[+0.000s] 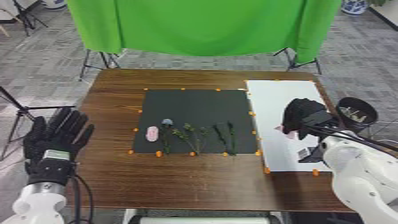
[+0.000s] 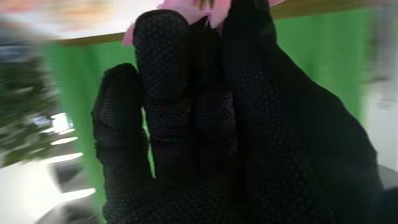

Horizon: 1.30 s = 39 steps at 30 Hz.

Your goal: Arrange flowers

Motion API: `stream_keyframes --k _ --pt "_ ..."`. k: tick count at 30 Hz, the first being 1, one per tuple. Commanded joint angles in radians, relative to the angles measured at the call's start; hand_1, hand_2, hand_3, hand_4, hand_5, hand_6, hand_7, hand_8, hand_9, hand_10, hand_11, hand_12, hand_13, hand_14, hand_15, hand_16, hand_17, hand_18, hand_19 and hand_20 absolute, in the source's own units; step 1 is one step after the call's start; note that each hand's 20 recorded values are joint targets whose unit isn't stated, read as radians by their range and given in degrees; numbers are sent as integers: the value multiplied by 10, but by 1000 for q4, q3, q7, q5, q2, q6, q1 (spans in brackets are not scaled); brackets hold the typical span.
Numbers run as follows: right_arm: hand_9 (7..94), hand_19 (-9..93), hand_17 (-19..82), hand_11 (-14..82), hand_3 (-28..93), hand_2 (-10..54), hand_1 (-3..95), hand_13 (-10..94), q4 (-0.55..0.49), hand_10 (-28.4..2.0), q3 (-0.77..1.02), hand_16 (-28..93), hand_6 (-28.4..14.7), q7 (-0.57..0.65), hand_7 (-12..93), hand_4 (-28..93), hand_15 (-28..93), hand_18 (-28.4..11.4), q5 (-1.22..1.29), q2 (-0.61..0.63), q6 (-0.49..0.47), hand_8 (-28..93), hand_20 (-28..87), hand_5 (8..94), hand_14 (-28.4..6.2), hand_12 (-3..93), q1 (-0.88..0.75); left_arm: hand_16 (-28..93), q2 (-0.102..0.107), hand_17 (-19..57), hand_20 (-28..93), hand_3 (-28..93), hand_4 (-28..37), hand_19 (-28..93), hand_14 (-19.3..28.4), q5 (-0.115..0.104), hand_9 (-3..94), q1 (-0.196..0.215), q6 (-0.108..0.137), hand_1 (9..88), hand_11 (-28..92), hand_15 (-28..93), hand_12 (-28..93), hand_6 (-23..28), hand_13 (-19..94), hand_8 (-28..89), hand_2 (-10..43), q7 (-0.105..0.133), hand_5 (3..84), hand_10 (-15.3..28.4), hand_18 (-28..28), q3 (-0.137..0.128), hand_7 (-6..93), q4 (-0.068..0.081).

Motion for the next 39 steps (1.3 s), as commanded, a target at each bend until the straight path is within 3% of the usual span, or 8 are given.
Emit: stream_keyframes --k 1,5,8,14,27,33,35,39 --pt "887 782 330 92 712 -95 574 740 7 -65 -256 454 17 -110 347 -283 365 -196 10 -42 53 69 378 754 -47 424 262 -100 -10 -62 87 681 -283 436 161 -2 416 1 8 256 240 409 109 102 300 -98 209 -13 470 170 148 23 189 6" --pt "887 782 330 94 712 -95 574 738 30 -65 -365 456 18 -134 350 -283 367 -196 14 -95 27 68 381 752 -48 424 340 -100 0 -63 87 679 -283 437 162 6 416 -20 6 257 239 409 109 101 299 -97 210 -23 470 170 149 31 190 14" --pt "885 781 331 94 712 -95 574 738 69 -66 -439 455 18 -142 351 -283 367 -196 3 -165 20 64 382 752 -47 426 394 -100 -12 -63 87 679 -283 437 162 10 416 -21 15 257 241 408 109 101 300 -98 210 -38 470 170 149 32 190 14" --pt "885 781 333 92 710 -95 574 739 187 -64 -616 452 19 -108 353 -283 368 -196 -44 -260 138 58 383 751 -47 421 513 -99 -10 -65 88 681 -283 439 161 13 416 -57 18 256 241 410 109 101 299 -98 210 -54 470 170 150 65 190 23" --pt "875 781 335 89 702 -95 577 734 427 -66 -818 447 19 -51 357 -283 369 -197 -129 -388 105 42 383 742 -50 416 664 -96 5 -67 90 679 -283 441 162 26 415 -98 24 256 240 417 109 99 298 -98 210 -87 467 170 152 86 192 34" --pt "872 781 335 90 697 -95 580 732 465 -67 -844 441 19 -25 360 -283 373 -198 -170 -393 159 34 382 736 -50 411 667 -95 1 -67 90 680 -283 440 162 18 414 -97 26 255 240 419 110 100 297 -99 210 -110 467 170 152 89 188 33" --pt "871 780 333 90 691 -95 585 732 469 -66 -848 440 20 -11 359 -283 373 -199 -183 -390 166 31 382 734 -51 410 669 -95 0 -68 91 680 -283 440 162 -3 415 -100 9 255 238 421 108 101 297 -101 210 -110 467 170 153 96 179 35" --pt "867 779 333 90 699 -95 578 730 461 -66 -838 439 22 4 352 -283 374 -200 -130 -394 156 20 381 731 -51 409 659 -96 -1 -68 93 680 -283 440 162 0 415 -101 19 255 233 421 107 101 297 -97 210 -104 466 169 153 97 170 37"
